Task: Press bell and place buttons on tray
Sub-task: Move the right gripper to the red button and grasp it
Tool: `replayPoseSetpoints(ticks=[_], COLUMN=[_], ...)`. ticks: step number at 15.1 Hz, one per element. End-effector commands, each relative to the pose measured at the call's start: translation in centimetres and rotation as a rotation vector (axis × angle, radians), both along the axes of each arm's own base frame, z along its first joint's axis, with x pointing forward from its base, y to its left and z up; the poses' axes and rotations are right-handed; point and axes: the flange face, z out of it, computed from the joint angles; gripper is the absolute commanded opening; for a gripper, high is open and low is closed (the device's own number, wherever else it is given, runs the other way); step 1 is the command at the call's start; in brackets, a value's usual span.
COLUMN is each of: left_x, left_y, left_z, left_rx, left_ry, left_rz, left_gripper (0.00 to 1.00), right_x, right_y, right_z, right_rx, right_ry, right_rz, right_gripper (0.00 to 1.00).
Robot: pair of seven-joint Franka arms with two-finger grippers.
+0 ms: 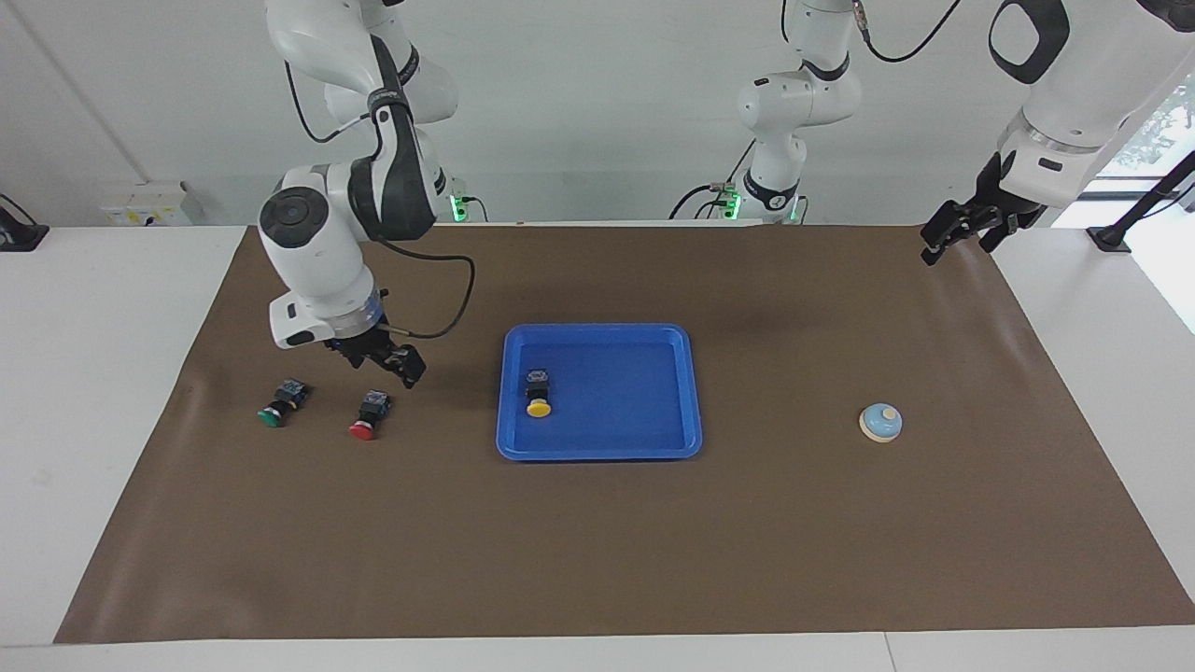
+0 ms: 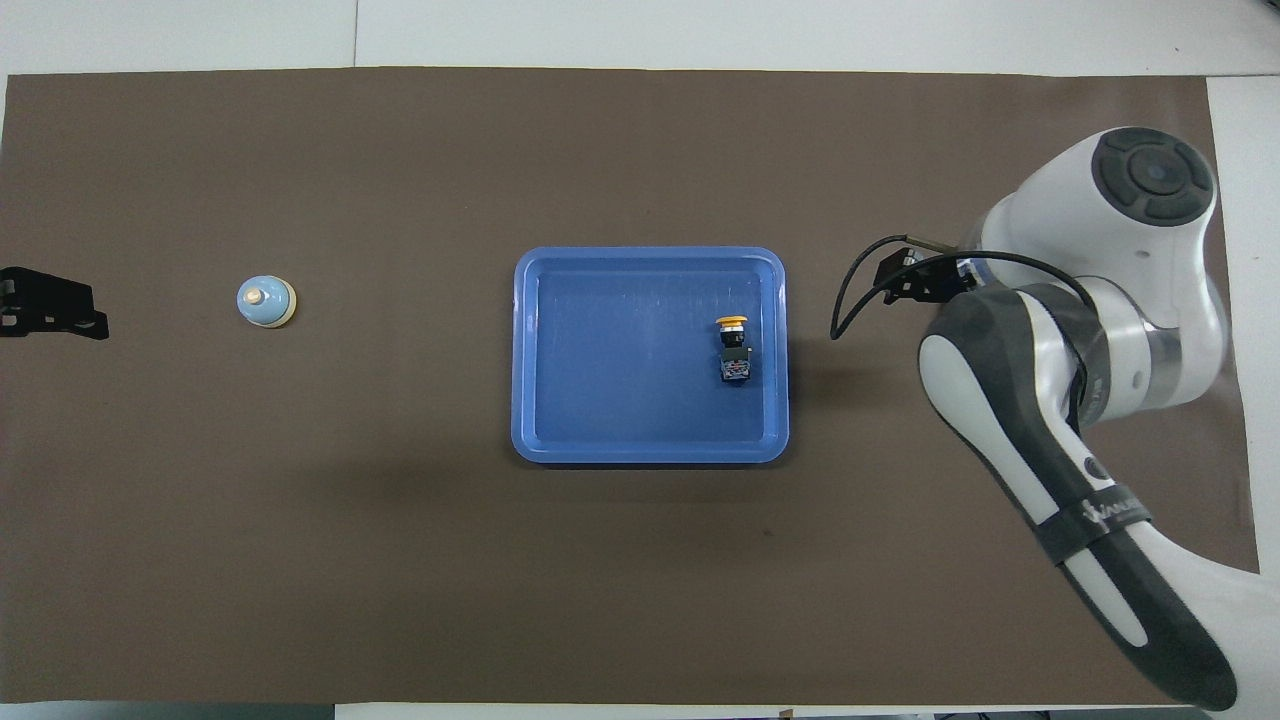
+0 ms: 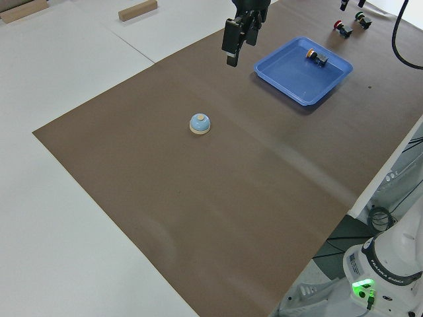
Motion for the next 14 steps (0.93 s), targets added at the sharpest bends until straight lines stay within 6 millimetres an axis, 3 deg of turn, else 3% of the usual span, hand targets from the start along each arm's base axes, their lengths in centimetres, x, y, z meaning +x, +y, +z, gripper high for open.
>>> replayPoseSetpoints(ticks=[1, 3, 9, 14], left_x=[-0.9, -0.9, -0.9, -0.9], left_y=[0.0, 0.0, 0.0, 0.0], left_z=[0.2, 0.2, 0.2, 0.2], left_rx=[0.01, 0.01, 0.01, 0.01], left_ry=[0.004, 0.004, 0.004, 0.004], left_rz=[0.009, 0.009, 0.009, 0.009], left_gripper=[1.0, 1.0, 1.0, 1.0], right_x=[-1.8, -1.6, -1.1, -1.0], right_y=[-1.2, -2.4, -2.4, -2.1], right_z=[-2.7, -4.6, -9.1, -10.6], right_rx=[0.005, 0.005, 0.007, 0.007], right_ry=[-0.027, -0.045, -0.08, -0.078], right_rz=[0.038, 0.054, 0.083, 0.087], right_gripper=[1.0, 1.0, 1.0, 0.95])
